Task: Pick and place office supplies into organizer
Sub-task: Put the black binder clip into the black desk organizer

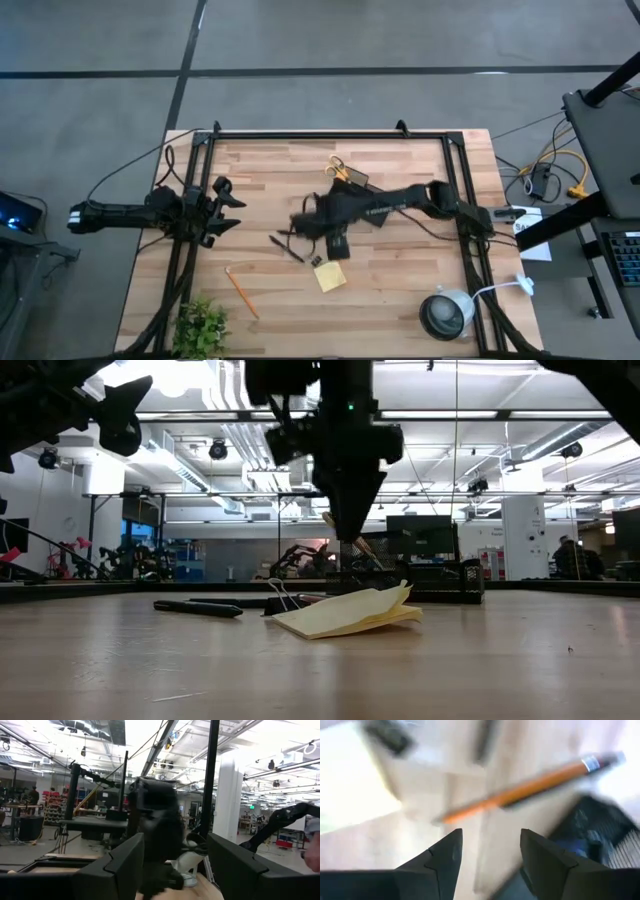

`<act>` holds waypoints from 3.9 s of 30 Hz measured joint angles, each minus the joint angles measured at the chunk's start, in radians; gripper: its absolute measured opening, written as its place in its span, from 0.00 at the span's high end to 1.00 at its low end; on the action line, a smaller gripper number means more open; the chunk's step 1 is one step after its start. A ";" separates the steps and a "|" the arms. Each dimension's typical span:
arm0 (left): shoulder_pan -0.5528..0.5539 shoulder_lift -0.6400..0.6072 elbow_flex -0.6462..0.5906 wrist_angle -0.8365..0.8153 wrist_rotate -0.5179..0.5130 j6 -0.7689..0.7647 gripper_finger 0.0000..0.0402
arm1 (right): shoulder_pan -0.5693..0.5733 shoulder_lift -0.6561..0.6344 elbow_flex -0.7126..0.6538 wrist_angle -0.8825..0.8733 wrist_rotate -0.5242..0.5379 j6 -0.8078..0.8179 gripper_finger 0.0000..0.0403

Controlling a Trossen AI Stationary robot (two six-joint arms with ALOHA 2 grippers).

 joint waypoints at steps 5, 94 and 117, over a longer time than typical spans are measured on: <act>0.000 0.001 0.000 0.000 0.000 0.000 0.50 | 0.090 0.006 -0.050 0.189 0.010 -0.096 0.55; 0.000 0.008 0.000 0.000 0.000 0.000 0.50 | -0.244 -0.100 -0.052 -0.047 0.005 0.139 0.98; 0.000 0.009 0.000 0.000 0.000 0.000 0.50 | -0.264 -0.098 -0.182 0.041 0.061 0.202 0.81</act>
